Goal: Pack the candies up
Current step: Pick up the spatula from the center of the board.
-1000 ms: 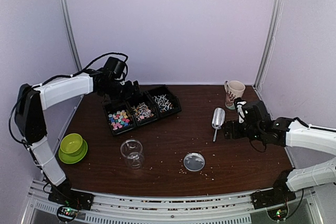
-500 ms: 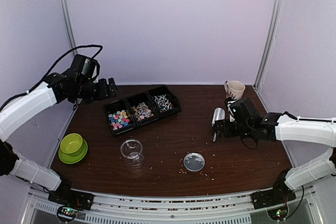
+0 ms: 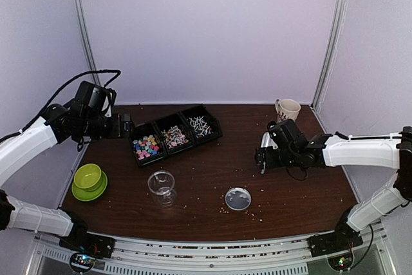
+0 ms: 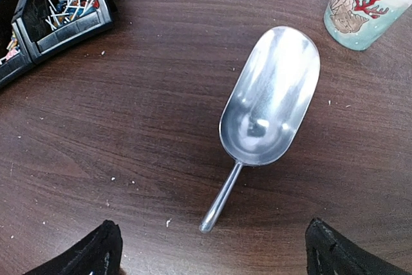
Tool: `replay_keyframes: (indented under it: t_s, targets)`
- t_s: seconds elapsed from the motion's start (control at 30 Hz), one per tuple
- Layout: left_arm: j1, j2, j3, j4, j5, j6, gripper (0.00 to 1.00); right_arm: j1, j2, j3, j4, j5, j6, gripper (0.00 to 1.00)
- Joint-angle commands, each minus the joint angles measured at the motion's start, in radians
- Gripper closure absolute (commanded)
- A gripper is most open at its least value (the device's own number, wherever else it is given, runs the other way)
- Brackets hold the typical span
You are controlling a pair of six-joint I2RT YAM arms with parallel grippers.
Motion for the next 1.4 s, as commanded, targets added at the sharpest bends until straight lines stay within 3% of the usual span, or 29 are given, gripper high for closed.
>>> replay_keyframes:
  t_s: [0.0,0.3,0.6,1.1,1.37]
  targets:
    - [-0.003,-0.027,-0.067,0.03,0.106,0.05,0.02,0.007,0.039,0.033,-0.014,0.016,0.035,0.0]
    - [-0.036,-0.164,-0.284,0.147,0.289,0.028,0.02,-0.004,0.165,0.098,-0.02,0.02,0.058,0.03]
    - [-0.148,-0.16,-0.403,0.223,0.25,0.063,0.02,-0.061,0.244,0.12,0.015,-0.063,0.071,0.14]
    - [-0.163,-0.203,-0.595,0.413,0.255,0.074,0.02,-0.09,0.316,0.149,0.024,-0.095,0.06,0.25]
    - [-0.173,-0.182,-0.621,0.451,0.261,0.052,0.08,-0.098,0.355,0.178,0.021,-0.116,0.048,0.4]
